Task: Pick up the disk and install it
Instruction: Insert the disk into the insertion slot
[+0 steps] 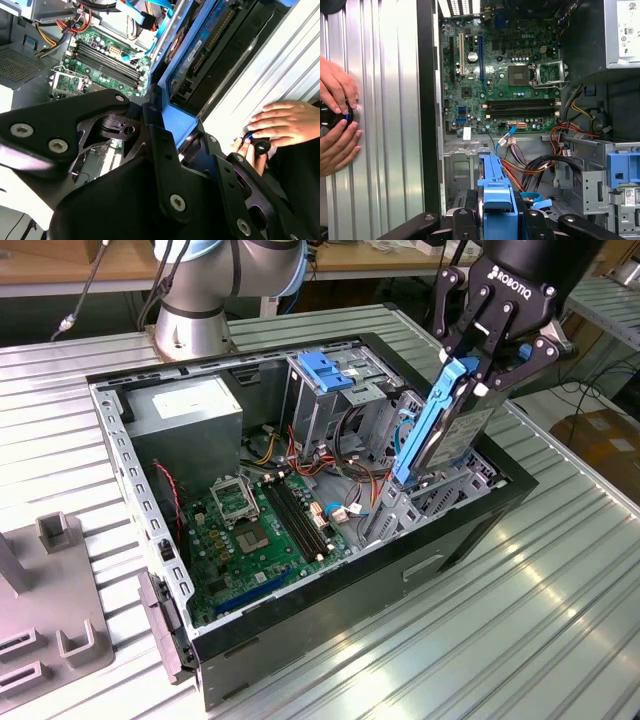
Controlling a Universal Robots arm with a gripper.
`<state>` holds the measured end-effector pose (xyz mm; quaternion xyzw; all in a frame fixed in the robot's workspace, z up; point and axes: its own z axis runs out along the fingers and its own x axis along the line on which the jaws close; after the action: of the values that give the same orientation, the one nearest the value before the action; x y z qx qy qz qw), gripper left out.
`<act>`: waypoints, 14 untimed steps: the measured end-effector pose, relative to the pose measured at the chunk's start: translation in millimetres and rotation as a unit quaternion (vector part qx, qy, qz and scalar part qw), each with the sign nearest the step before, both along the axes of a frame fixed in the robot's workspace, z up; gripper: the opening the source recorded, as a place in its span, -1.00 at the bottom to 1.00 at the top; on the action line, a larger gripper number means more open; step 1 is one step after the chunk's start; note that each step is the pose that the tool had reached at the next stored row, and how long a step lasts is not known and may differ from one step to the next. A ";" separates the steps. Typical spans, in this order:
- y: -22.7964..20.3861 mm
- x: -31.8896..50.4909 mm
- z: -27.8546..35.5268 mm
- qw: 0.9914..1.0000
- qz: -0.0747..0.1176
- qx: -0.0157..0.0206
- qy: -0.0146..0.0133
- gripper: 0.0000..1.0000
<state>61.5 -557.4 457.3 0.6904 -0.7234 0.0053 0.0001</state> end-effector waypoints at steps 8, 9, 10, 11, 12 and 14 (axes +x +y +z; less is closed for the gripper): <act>-1.1 0.9 -3.1 1.000 0.000 0.000 0.000 -0.25; -1.1 0.9 -3.1 1.000 0.000 0.000 0.000 -0.25; -1.1 0.9 -3.2 1.000 0.000 0.000 0.000 -0.25; -1.2 0.9 -3.3 1.000 0.000 0.000 0.000 -0.25; -1.2 1.2 -3.4 1.000 0.000 0.000 0.000 -0.25; -1.4 2.1 -3.7 1.000 0.000 0.000 0.000 -0.25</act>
<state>63.6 -558.8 453.6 0.6902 -0.7236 0.0054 0.0002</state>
